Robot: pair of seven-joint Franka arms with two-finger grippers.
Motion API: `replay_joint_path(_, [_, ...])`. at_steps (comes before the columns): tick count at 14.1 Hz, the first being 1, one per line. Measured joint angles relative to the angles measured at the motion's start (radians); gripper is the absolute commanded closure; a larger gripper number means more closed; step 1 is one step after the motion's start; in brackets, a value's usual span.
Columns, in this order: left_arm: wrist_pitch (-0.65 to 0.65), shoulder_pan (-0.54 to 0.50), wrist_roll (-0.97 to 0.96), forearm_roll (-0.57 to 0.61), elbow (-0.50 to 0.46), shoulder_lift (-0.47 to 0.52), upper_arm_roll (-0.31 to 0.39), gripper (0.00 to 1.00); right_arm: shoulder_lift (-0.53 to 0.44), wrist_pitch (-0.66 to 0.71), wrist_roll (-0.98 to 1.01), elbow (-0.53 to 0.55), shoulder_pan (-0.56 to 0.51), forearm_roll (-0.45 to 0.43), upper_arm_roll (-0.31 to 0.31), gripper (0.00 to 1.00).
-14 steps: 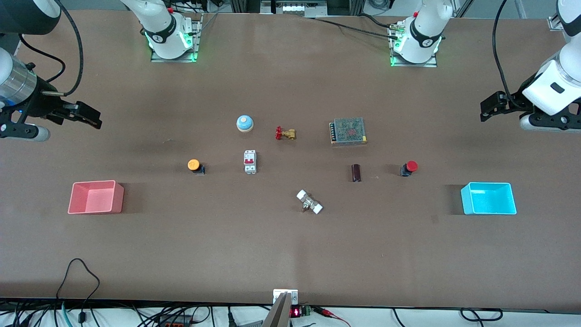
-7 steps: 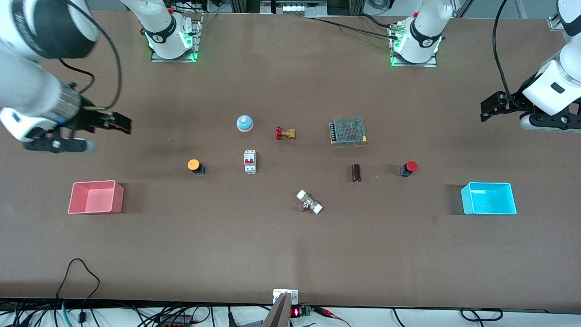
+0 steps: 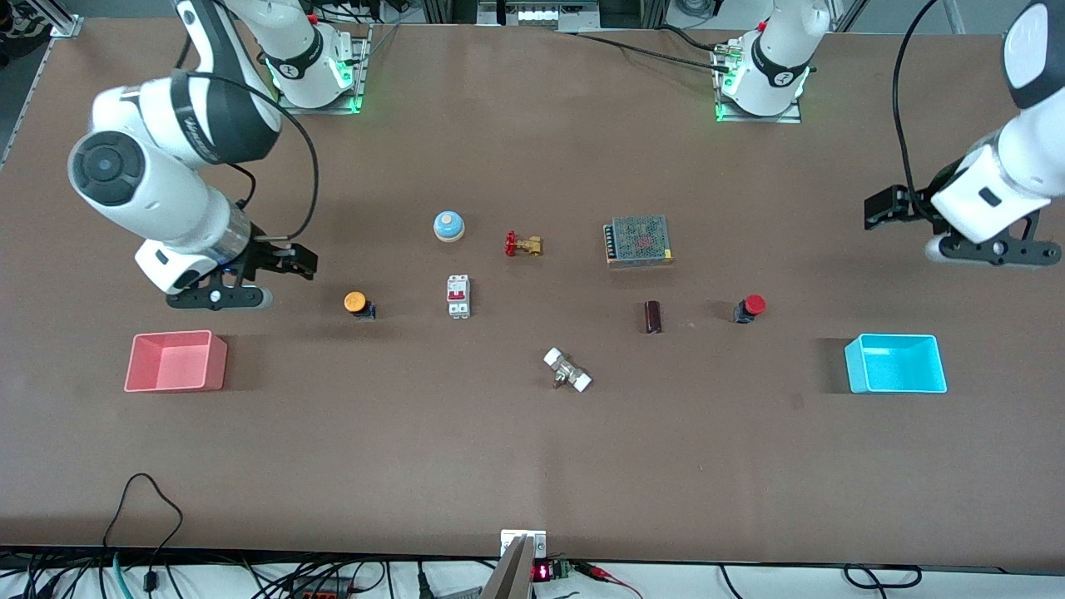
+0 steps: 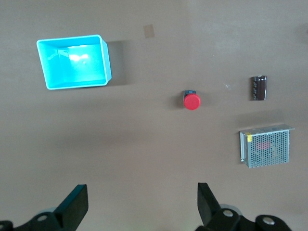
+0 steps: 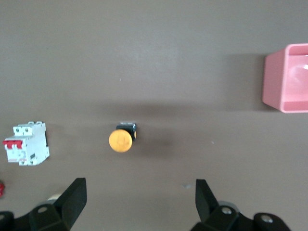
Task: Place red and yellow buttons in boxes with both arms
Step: 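Lower the right gripper over the yellow button while the left gripper reaches the red button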
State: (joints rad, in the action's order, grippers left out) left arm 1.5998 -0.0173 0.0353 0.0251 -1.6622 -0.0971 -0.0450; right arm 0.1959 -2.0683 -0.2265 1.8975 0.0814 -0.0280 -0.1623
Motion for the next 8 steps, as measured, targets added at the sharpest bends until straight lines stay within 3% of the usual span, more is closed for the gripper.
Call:
replay_joint_path(4, [0.004,-0.004,-0.030,0.000,0.068,-0.140,0.000,0.00,0.026,-0.242,0.008,0.162,0.002,-0.001,-0.022,0.00])
replay_joint_path(8, [0.198,0.007,-0.058,-0.024,0.002,-0.238,-0.006,0.00,0.062,-0.314,0.011,0.205,0.004,-0.003,-0.039,0.00])
